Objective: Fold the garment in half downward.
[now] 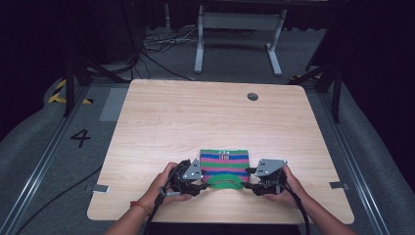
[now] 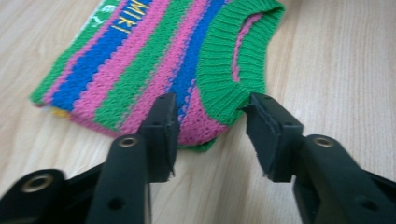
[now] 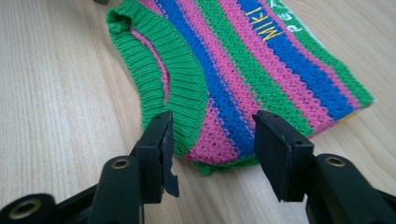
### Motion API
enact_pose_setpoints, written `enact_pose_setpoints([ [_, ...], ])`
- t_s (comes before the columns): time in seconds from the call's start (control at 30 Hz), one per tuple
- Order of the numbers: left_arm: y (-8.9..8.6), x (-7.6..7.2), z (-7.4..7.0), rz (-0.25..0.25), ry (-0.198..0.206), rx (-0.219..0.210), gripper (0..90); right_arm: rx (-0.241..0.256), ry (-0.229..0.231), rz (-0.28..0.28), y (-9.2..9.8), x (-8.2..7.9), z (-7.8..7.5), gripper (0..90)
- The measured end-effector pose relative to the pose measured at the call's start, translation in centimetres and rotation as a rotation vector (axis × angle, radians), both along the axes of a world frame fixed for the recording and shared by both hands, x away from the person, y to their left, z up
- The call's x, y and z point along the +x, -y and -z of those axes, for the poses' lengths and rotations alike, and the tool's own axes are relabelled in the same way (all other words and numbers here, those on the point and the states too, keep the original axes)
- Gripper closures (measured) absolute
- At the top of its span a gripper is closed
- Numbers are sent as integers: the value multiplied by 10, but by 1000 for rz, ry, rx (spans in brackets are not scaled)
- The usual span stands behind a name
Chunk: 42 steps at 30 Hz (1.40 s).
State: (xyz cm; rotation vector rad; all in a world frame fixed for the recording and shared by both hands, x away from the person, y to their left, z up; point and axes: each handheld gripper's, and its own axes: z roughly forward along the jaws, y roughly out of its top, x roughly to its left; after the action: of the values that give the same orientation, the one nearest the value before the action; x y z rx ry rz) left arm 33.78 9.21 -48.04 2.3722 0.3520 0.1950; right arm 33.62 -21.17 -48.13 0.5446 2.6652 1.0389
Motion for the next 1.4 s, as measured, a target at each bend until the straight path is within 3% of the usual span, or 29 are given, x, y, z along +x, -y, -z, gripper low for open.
enact_pose_setpoints([
  [0.07,-2,-3,-4,-4,5,19,468,-9,11,2,1,-1,-3,448],
  [0.17,-3,-8,-9,-6,51,81,405,-23,21,0,5,-1,-9,414],
  [0.3,-9,-12,-10,-41,75,126,314,-69,40,1,10,-1,-15,371],
  [0.4,-17,-14,-10,-59,81,145,277,-120,66,6,14,-2,-19,330],
  [0.57,-36,-18,-13,-87,87,173,246,-139,76,35,24,-5,-22,306],
  [0.67,-51,-21,-15,-110,85,159,243,-148,75,57,32,-7,-21,301],
  [0.77,-65,-24,-17,-133,96,176,241,-153,72,84,42,-8,-21,296],
  [1.1,-109,-27,-7,-225,60,175,226,-114,54,194,84,-15,-16,292],
  [1.23,-124,-26,-3,-260,41,153,220,-119,44,233,103,-19,-12,283],
  [1.4,-140,-27,-1,-306,25,124,218,-84,25,296,124,-24,-6,270],
])
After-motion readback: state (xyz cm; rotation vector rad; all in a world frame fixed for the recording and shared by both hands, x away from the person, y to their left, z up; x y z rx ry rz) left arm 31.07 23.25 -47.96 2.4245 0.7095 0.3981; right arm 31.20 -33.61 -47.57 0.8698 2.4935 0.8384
